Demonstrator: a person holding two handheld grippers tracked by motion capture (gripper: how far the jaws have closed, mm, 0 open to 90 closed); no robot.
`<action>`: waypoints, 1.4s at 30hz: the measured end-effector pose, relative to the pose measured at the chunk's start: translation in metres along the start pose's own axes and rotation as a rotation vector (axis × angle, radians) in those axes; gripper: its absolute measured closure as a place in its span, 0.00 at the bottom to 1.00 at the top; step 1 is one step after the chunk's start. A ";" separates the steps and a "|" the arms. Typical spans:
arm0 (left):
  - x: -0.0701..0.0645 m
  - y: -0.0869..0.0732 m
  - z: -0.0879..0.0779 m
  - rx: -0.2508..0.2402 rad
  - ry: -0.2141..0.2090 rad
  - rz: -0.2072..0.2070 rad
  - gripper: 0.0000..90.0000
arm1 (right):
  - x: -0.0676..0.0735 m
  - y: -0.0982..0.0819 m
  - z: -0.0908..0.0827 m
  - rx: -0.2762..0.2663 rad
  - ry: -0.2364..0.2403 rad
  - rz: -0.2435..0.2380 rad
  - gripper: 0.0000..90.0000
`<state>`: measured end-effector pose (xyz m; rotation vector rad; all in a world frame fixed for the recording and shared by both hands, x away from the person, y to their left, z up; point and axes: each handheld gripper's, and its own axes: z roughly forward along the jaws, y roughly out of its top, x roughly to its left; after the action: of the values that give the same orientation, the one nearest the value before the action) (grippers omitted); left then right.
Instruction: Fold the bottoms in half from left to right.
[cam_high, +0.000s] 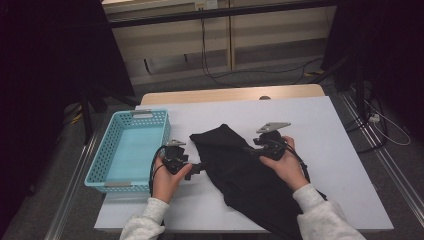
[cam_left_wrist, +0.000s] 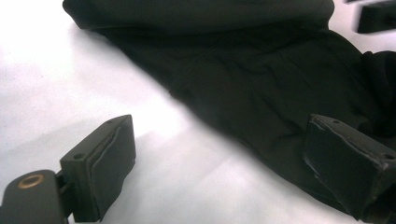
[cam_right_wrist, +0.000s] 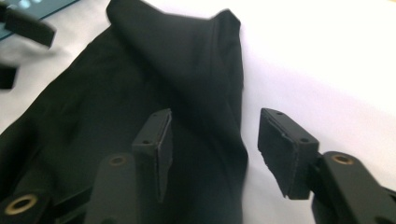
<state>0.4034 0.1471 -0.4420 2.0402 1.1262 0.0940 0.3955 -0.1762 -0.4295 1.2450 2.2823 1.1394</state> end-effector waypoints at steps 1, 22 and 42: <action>0.000 0.000 0.000 0.000 -0.001 0.002 0.11 | -0.001 -0.004 -0.006 -0.003 -0.006 -0.003 0.49; -0.002 0.003 -0.001 -0.012 -0.017 0.009 0.11 | -0.026 -0.072 -0.075 0.049 -0.068 0.030 0.49; -0.006 0.004 -0.002 -0.013 -0.016 0.019 0.11 | -0.002 -0.107 -0.090 0.099 -0.072 0.006 0.57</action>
<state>0.4019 0.1427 -0.4364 2.0373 1.0936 0.0935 0.2833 -0.2555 -0.4539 1.3074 2.3075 0.9779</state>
